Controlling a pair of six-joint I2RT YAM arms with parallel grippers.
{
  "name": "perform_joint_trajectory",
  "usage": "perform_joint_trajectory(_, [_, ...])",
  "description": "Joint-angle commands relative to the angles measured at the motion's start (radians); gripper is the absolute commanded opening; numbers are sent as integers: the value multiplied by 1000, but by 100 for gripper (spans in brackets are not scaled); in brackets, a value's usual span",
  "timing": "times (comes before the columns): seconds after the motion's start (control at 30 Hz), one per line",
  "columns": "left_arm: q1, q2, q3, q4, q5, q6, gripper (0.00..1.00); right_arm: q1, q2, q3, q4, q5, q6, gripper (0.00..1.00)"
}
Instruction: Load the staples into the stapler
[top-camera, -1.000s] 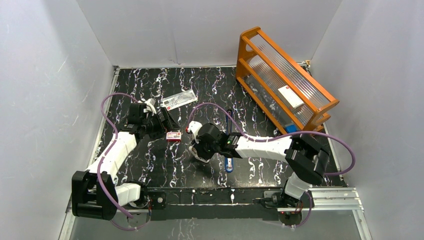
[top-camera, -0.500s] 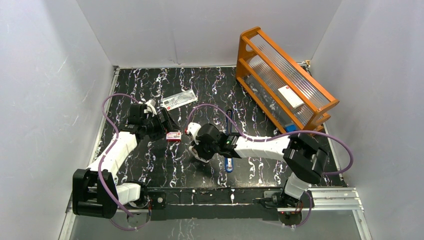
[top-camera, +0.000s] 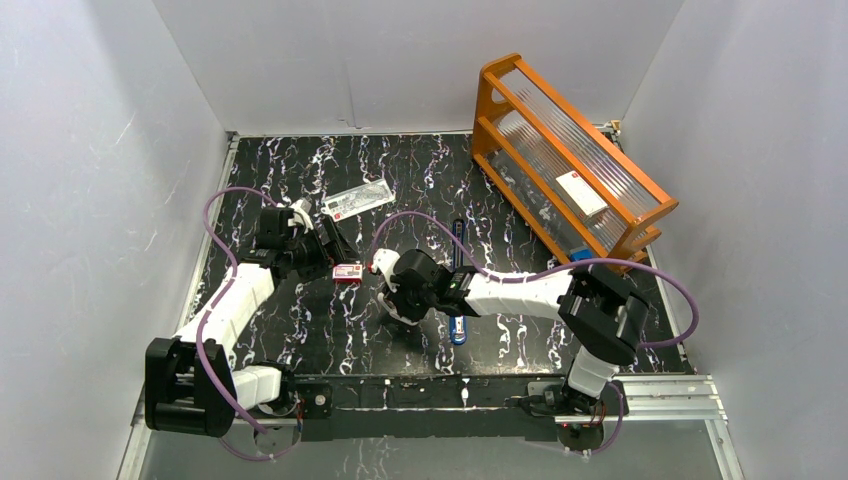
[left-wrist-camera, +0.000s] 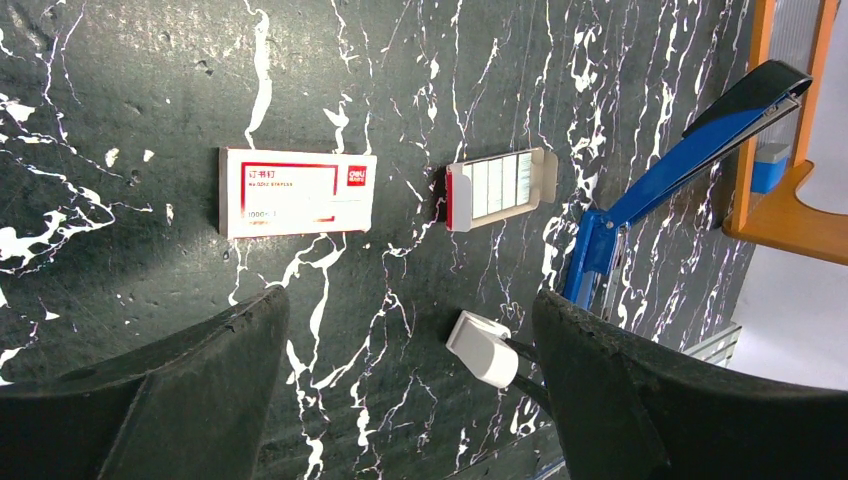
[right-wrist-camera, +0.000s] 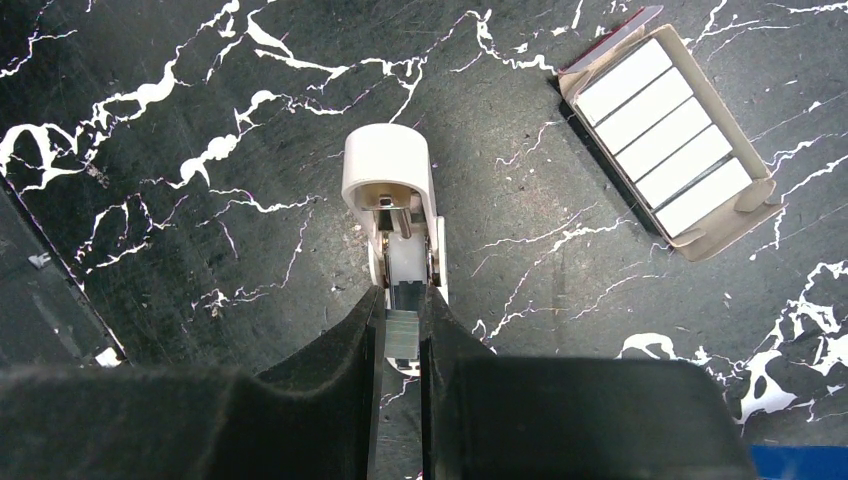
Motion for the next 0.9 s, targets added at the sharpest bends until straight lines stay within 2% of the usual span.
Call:
perform_joint_trajectory(0.0, [8,-6,-9,9,-3,17,87,2,-7,3,51,17,-24,21])
perform_joint_trajectory(0.87, [11,6,-7,12,-2,23,87,-25,-8,-15,82,-47,-56,20])
